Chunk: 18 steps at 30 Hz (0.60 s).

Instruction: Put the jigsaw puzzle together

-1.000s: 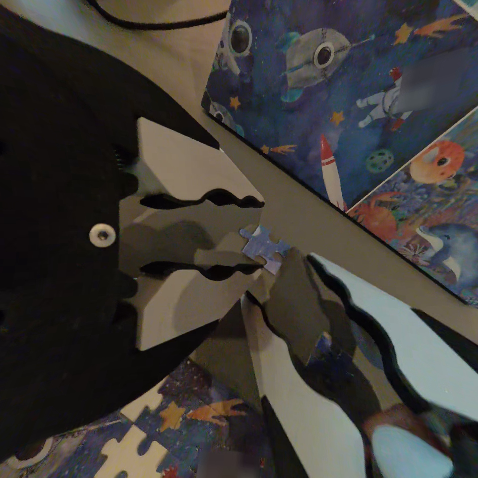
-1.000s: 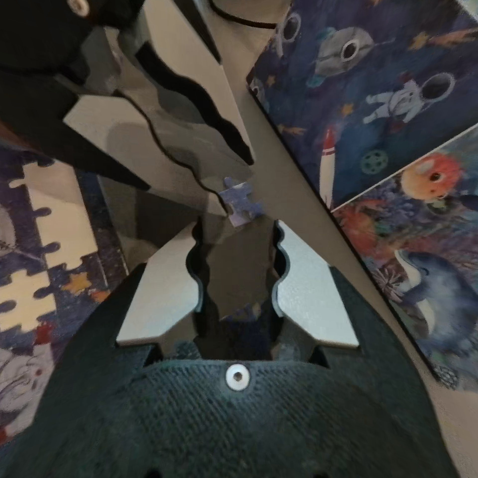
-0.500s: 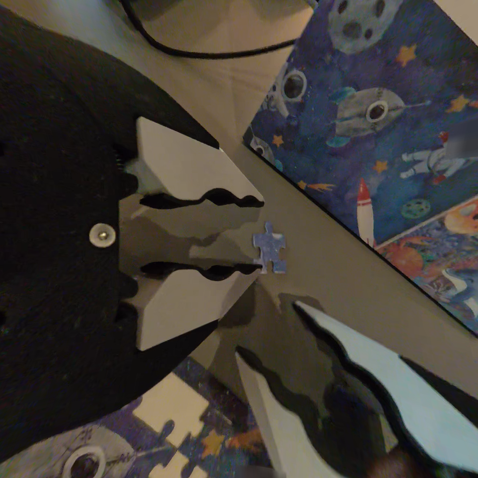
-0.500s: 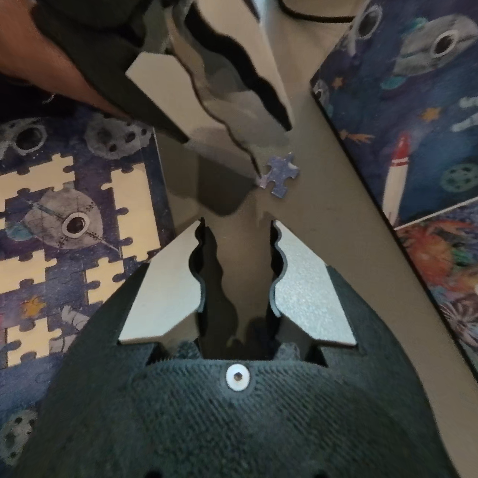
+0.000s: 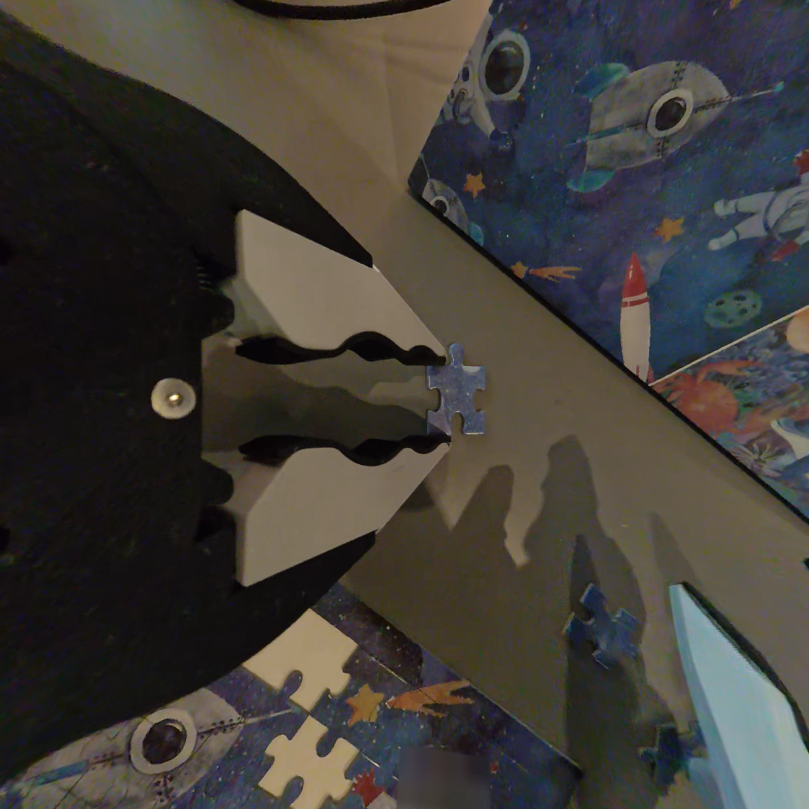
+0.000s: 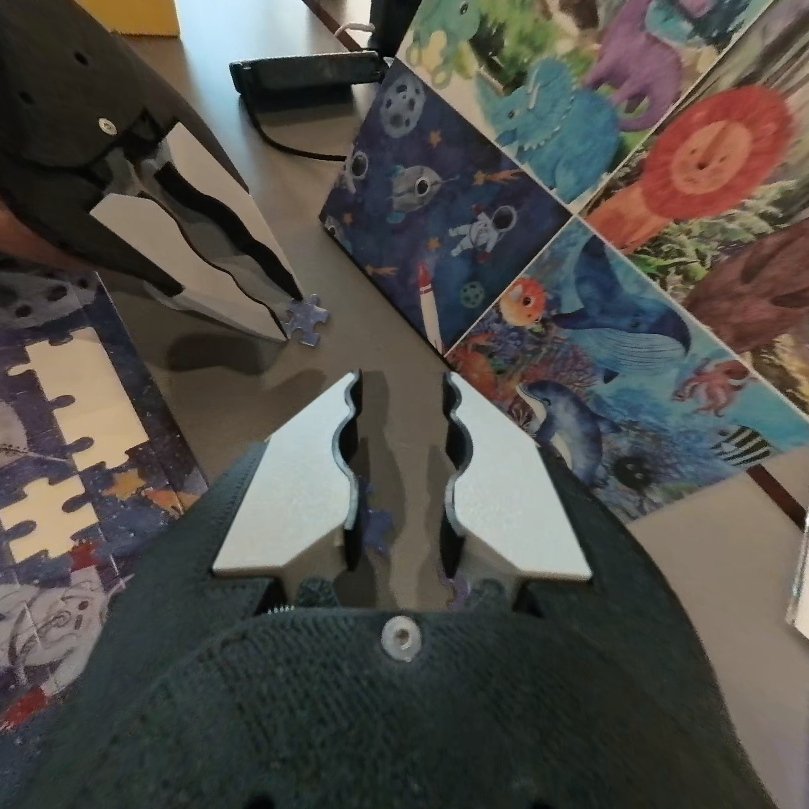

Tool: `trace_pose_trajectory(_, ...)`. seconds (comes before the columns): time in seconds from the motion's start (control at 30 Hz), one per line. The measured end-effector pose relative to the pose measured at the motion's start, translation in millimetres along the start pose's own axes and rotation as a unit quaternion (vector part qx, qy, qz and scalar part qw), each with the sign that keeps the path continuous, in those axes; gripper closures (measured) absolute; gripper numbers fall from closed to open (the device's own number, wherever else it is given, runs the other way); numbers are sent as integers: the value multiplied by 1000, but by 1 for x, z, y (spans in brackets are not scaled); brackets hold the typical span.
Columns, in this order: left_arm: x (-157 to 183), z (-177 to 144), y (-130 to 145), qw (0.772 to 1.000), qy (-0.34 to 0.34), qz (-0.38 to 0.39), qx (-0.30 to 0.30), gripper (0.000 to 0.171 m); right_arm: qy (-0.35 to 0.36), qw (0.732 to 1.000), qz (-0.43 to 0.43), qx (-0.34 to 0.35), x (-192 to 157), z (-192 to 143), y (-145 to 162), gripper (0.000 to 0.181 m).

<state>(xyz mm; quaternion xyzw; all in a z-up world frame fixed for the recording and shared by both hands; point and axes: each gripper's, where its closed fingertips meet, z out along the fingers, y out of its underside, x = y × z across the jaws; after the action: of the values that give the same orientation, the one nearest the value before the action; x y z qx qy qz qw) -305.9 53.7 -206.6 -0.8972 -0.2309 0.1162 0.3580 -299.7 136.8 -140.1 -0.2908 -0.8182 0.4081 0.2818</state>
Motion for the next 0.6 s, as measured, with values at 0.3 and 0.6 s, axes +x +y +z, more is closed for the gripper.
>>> trace_pose_trajectory(0.3,24,-13,-14,998,21,47,25,141,70,997,-21,-4,22,-6,4,144)
trace_pose_trajectory(0.6,154,-61,-20,968,137,189,93,141,90,996,-4,19,33,-31,-3,146)
